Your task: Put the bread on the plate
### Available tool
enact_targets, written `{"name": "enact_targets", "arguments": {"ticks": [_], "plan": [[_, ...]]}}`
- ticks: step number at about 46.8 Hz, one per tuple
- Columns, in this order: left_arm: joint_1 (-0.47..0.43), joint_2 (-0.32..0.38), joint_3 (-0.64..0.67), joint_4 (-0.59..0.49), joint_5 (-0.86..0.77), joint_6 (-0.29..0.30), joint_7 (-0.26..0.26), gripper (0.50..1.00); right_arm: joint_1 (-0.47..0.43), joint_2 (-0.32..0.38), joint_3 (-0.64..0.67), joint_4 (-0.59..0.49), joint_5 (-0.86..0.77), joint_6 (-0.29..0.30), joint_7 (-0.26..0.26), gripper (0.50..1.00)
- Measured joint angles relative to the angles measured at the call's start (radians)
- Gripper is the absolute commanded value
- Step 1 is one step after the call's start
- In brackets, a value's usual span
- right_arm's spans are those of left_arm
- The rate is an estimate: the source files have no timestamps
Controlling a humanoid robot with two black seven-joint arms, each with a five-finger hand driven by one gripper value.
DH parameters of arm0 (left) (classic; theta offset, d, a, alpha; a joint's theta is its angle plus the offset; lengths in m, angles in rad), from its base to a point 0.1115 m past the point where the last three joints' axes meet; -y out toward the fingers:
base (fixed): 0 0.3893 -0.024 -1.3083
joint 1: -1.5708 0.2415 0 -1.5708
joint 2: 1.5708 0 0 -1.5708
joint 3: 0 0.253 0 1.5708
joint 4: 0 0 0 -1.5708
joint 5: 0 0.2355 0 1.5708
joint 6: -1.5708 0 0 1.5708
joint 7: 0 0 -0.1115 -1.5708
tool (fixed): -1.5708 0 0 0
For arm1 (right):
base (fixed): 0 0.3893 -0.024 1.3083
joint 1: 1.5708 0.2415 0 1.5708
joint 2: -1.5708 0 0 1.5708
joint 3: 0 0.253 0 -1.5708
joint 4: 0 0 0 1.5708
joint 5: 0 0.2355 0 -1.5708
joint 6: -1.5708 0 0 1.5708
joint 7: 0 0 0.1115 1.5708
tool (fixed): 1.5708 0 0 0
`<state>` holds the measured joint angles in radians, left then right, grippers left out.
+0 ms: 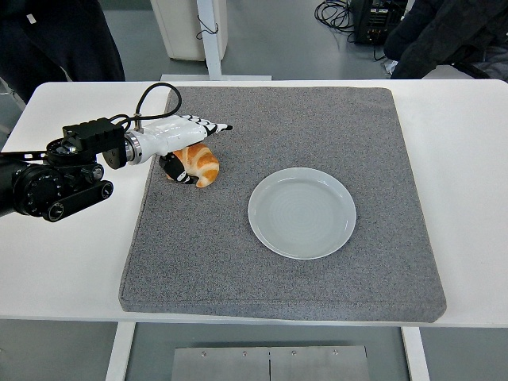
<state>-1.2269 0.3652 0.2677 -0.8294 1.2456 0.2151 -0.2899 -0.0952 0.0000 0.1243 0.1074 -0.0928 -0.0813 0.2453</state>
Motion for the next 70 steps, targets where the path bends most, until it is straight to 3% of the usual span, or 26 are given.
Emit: {"name": "enact_targets", "arguments": {"ticks": [4, 21, 28, 40, 53, 70], "plan": [[0.004, -0.003, 0.0, 0.016, 0.0, 0.0, 0.0, 0.5, 0.0, 0.0, 0.0, 0.0, 0.0, 0.0, 0.0, 1.0], [0.009, -0.014, -0.001, 0.036, -0.004, -0.001, -0.009, 0.5, 0.0, 0.0, 0.0, 0.0, 0.0, 0.0, 0.0, 1.0], [-0.007, -0.014, -0.001, 0.036, -0.006, -0.002, -0.057, 0.5, 0.0, 0.0, 0.0, 0.0, 0.0, 0.0, 0.0, 1.0], [-0.167, -0.003, -0.004, 0.045, -0.031, -0.022, -0.054, 0.5, 0.0, 0.0, 0.0, 0.0, 0.0, 0.0, 0.0, 1.0], [-0.366, 0.004, -0.004, 0.051, -0.079, -0.096, -0.054, 0.5, 0.0, 0.0, 0.0, 0.0, 0.0, 0.0, 0.0, 1.0], [-0.416, -0.003, -0.006, 0.064, -0.082, -0.12, -0.055, 0.5, 0.0, 0.0, 0.0, 0.0, 0.0, 0.0, 0.0, 1.0]]}}
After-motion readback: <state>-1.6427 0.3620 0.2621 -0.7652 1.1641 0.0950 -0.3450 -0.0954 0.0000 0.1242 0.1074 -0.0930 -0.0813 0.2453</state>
